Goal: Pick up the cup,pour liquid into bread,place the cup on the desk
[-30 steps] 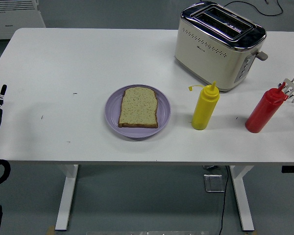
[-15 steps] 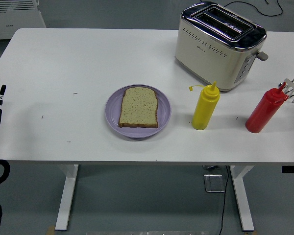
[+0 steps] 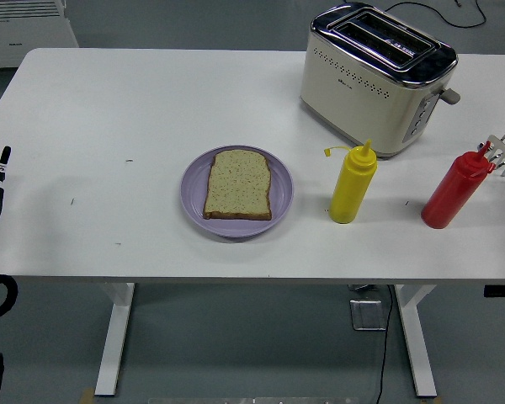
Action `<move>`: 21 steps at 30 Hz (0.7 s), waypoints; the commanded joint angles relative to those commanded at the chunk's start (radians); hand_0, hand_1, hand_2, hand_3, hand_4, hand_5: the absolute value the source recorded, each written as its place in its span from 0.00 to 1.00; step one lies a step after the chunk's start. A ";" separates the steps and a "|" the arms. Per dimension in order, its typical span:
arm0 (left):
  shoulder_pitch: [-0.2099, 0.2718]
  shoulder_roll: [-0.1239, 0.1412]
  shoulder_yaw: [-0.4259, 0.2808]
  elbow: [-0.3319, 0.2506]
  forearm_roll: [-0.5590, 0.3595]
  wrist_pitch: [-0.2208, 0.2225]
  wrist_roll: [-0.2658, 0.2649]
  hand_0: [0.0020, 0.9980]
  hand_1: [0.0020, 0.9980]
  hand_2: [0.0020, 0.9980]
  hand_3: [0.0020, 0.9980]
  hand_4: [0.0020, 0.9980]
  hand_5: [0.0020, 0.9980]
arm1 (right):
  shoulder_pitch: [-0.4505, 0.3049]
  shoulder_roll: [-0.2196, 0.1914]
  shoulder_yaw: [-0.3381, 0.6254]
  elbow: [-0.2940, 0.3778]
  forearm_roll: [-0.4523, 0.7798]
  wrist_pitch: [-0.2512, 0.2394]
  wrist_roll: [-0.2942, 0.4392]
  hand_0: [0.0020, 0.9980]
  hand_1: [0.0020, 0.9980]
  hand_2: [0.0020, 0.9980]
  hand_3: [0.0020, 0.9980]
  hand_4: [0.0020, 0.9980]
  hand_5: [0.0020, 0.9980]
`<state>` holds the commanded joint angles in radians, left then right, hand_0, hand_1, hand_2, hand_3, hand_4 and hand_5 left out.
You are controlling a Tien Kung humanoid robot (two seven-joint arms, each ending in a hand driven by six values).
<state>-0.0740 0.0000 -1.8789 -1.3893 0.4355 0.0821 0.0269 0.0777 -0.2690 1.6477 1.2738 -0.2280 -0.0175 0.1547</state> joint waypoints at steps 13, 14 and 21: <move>0.006 0.000 0.007 0.000 0.001 0.000 -0.001 0.78 0.73 0.73 0.68 0.56 1.00 | -0.009 -0.005 0.001 -0.003 -0.008 0.006 -0.021 0.79 0.73 0.74 0.77 0.66 0.58; 0.006 0.000 0.008 0.000 0.001 0.000 -0.001 0.78 0.73 0.73 0.68 0.56 1.00 | -0.010 -0.005 0.001 -0.004 -0.008 0.007 -0.022 0.79 0.73 0.74 0.77 0.66 0.58; 0.008 0.000 0.011 0.000 0.000 0.000 0.000 0.78 0.73 0.73 0.68 0.56 1.00 | -0.009 -0.003 0.004 -0.001 -0.009 0.013 -0.024 0.79 0.73 0.73 0.77 0.66 0.58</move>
<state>-0.0660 0.0000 -1.8679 -1.3892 0.4356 0.0825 0.0264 0.0685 -0.2723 1.6516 1.2726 -0.2368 -0.0044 0.1309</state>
